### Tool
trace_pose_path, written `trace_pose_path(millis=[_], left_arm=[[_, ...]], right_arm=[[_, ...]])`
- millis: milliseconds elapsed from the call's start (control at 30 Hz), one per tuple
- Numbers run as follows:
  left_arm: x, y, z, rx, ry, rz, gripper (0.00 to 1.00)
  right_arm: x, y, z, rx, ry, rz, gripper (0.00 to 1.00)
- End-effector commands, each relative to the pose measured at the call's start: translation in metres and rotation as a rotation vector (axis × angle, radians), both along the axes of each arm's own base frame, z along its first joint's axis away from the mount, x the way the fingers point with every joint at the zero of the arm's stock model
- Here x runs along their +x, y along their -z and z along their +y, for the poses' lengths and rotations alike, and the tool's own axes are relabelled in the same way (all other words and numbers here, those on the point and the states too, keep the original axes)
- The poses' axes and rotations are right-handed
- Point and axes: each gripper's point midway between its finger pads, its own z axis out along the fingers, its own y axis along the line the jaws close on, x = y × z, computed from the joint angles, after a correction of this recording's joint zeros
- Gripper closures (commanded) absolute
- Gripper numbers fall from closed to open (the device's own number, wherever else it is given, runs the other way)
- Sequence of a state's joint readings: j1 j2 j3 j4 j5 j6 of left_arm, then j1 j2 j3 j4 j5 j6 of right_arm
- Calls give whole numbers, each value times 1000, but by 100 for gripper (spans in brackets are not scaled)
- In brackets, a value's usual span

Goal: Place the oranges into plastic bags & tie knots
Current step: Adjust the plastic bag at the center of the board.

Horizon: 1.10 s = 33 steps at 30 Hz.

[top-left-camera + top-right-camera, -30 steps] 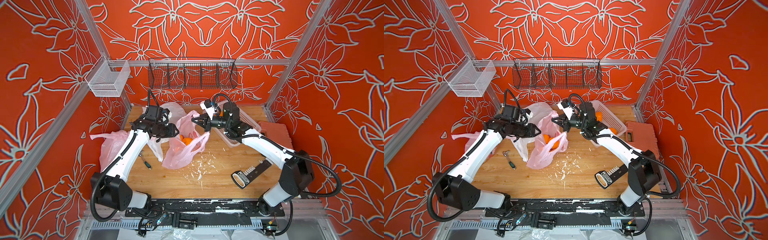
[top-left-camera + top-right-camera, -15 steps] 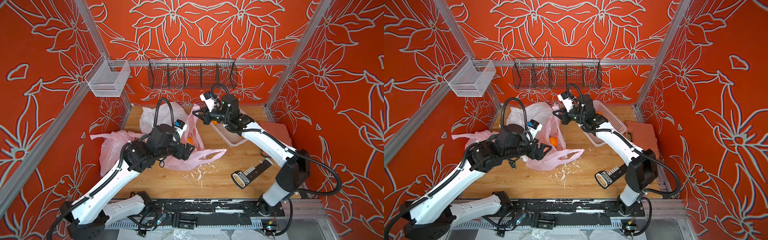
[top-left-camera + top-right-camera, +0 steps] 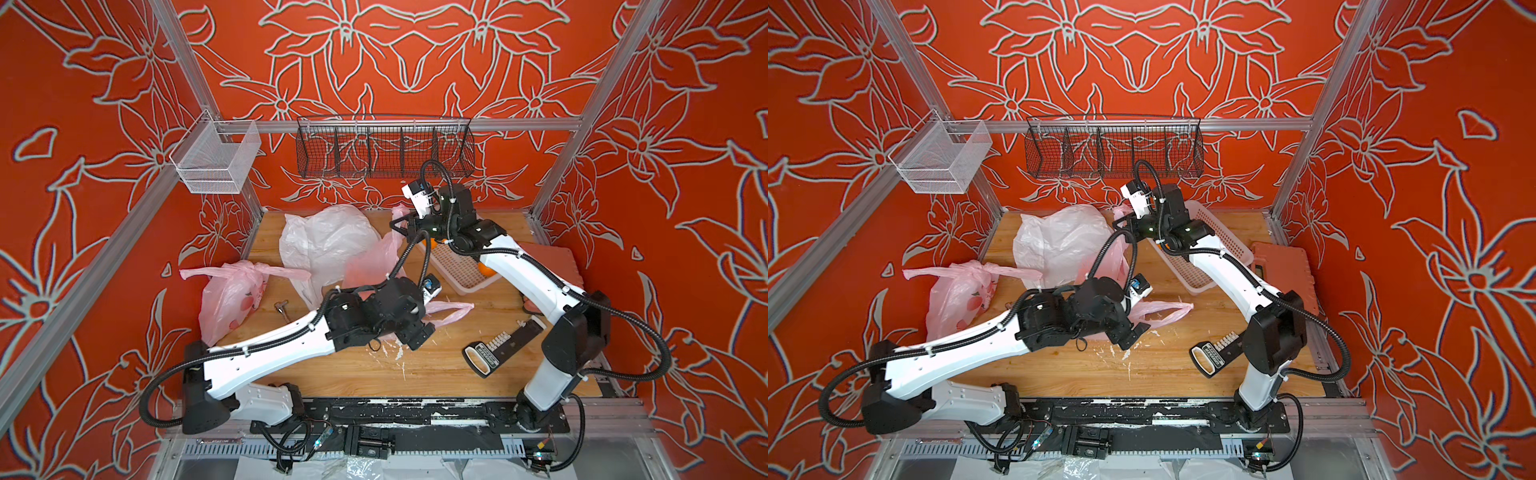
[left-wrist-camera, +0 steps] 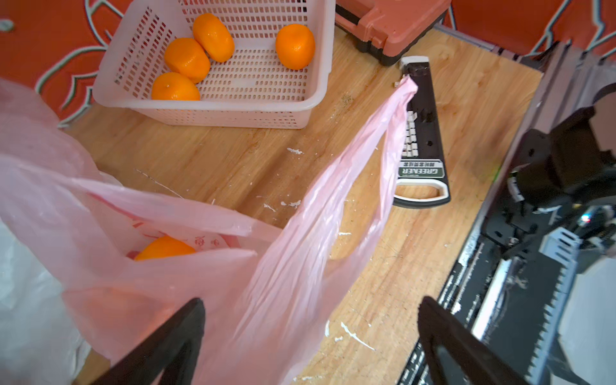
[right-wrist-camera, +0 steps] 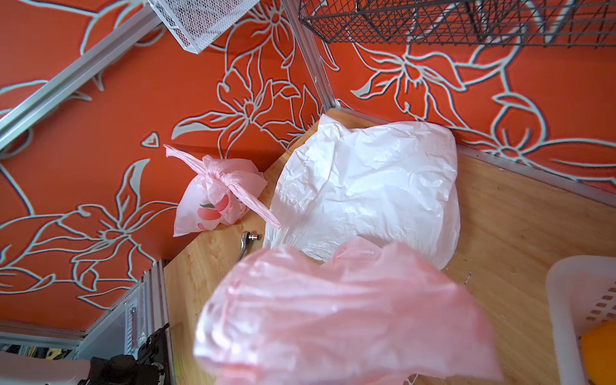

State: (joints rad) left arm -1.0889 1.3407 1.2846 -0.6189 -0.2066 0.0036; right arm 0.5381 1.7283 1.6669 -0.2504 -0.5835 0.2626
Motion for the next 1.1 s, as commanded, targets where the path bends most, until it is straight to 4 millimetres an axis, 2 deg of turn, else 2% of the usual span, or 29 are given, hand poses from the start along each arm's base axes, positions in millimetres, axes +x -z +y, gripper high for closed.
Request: trace_pose_path(millis=[0, 133, 233, 467, 567, 667, 767, 967, 1067], left_arm=[[4, -2, -21, 64, 65, -114, 3], [3, 20, -38, 167, 105, -160, 3], [9, 32, -42, 226, 105, -201, 3], [21, 45, -50, 363, 104, -315, 0], [26, 49, -48, 413, 92, -340, 6], [31, 55, -46, 453, 82, -357, 20], [35, 56, -44, 477, 64, -373, 41], [33, 42, -40, 450, 35, -356, 100], [27, 22, -33, 397, -4, -315, 100]], right_arm=[[5, -10, -1, 8, 13, 6, 100], [8, -12, -2, 17, 23, 19, 100], [12, -11, -5, 16, 36, 27, 100], [14, -13, -9, 23, 43, 39, 100], [15, -13, -10, 23, 51, 43, 100], [17, -13, -12, 26, 62, 51, 100], [19, -14, -15, 30, 75, 55, 100], [22, -19, -21, 36, 99, 49, 100], [25, -30, -31, 27, 145, 17, 100]])
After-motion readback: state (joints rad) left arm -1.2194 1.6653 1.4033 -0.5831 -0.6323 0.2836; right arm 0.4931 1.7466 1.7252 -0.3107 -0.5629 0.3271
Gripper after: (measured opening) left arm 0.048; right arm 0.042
